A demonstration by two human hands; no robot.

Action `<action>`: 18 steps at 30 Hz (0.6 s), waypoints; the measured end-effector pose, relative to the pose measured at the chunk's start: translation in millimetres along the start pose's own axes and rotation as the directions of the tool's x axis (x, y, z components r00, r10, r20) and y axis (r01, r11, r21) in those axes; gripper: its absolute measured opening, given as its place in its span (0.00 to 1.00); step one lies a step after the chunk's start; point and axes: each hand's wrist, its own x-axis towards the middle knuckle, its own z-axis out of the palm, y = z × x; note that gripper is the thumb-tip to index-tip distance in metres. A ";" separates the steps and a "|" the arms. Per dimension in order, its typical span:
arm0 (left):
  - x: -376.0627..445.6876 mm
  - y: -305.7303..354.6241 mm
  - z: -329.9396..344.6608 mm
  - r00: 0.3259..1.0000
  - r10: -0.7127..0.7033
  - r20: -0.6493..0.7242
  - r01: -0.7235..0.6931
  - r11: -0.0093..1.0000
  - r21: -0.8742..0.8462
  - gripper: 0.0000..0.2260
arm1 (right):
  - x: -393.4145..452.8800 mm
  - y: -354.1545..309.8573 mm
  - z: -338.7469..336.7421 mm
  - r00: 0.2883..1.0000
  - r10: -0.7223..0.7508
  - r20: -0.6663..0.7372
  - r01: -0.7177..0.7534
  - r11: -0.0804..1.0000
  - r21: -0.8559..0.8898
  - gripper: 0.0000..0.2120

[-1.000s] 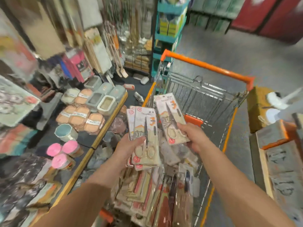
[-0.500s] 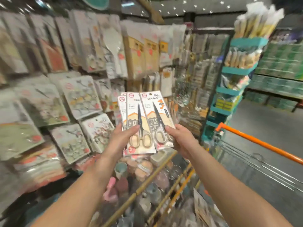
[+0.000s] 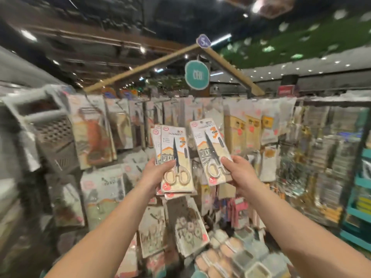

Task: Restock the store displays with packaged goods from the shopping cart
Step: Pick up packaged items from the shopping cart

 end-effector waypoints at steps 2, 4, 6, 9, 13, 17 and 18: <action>18.0 12.0 -7.6 1.000 0.003 -0.005 -0.003 0.999 -0.036 0.09 | 15.4 -15.9 8.0 0.999 -0.030 -0.023 0.030 0.999 0.010 0.10; 31.8 20.9 -10.9 1.000 -0.006 -0.010 0.005 0.998 -0.070 0.09 | 31.3 -25.4 13.9 0.999 -0.045 -0.023 0.046 0.999 0.021 0.05; 45.3 27.4 -10.4 1.000 -0.017 0.011 0.017 0.997 -0.071 0.11 | 46.5 -34.7 19.8 0.997 -0.059 -0.043 0.060 0.998 0.016 0.06; 62.6 35.2 -4.3 0.999 -0.009 0.045 0.013 0.997 -0.073 0.14 | 78.5 -39.7 24.9 0.992 -0.102 -0.069 0.103 0.995 0.011 0.19; 82.4 39.0 9.6 0.998 0.000 0.069 0.002 0.999 -0.032 0.12 | 99.0 -51.9 34.3 0.988 -0.121 -0.100 0.117 0.992 -0.043 0.10; 98.9 34.0 17.5 0.995 0.002 0.100 0.001 1.000 -0.027 0.10 | 128.9 -40.6 32.5 0.987 -0.104 -0.124 0.103 0.995 -0.014 0.23; 101.8 32.0 17.6 0.994 0.006 0.108 -0.002 0.999 -0.032 0.10 | 145.2 -30.1 29.3 0.988 -0.096 -0.120 0.098 0.995 0.009 0.33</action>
